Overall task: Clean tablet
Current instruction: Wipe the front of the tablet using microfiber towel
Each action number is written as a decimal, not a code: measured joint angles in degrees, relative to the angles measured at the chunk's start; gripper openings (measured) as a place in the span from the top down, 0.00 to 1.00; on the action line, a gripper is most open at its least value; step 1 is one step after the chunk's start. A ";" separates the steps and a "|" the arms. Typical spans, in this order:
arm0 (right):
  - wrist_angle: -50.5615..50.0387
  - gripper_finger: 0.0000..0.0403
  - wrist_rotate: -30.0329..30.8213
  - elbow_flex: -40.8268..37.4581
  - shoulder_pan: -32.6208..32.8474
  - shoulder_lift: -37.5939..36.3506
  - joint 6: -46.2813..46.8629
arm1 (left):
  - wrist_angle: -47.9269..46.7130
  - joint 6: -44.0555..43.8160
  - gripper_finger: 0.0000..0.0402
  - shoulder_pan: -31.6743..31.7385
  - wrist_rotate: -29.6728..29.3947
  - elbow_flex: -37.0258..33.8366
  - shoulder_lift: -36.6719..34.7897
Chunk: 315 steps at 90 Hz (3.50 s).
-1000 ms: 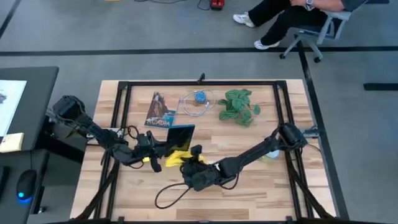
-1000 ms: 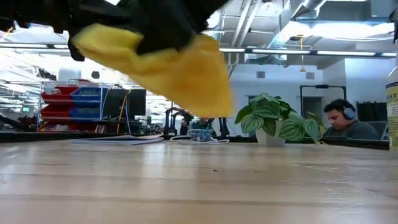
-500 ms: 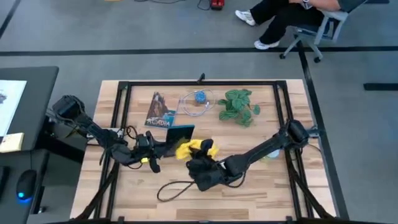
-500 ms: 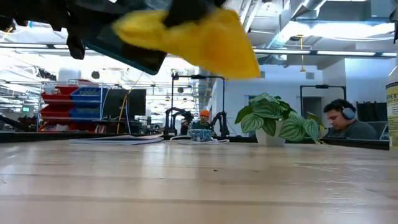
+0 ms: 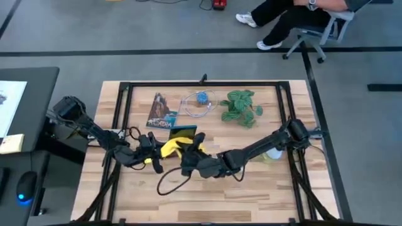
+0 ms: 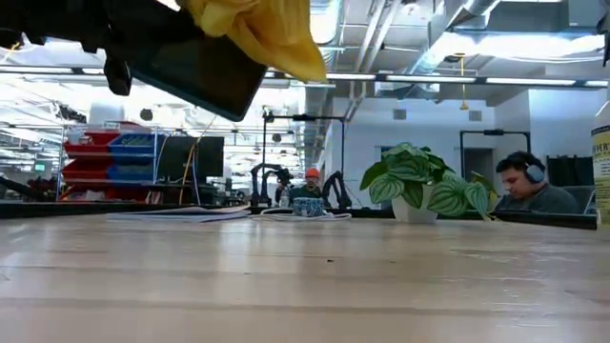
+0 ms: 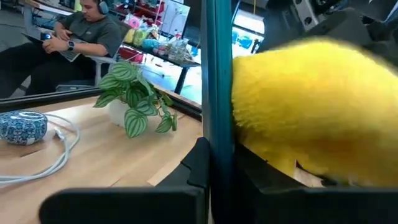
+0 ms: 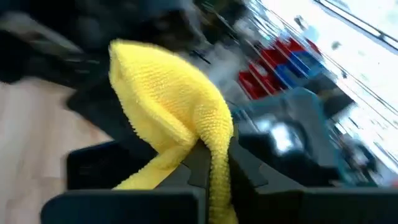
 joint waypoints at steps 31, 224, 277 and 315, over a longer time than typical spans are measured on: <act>-6.29 0.97 10.59 -0.24 3.29 -2.66 4.65 | 0.24 2.50 0.97 -2.07 -0.13 0.00 -1.16; -10.47 0.97 13.35 -0.29 3.24 -2.86 8.16 | -6.91 1.50 0.97 -1.11 3.70 3.50 0.94; -9.55 0.97 -0.75 -0.29 0.98 -2.99 9.33 | -5.95 1.47 0.97 0.38 3.77 3.44 0.94; -16.86 0.97 17.54 -0.31 4.01 -3.21 7.62 | -6.27 1.75 0.97 -1.11 1.94 3.45 0.94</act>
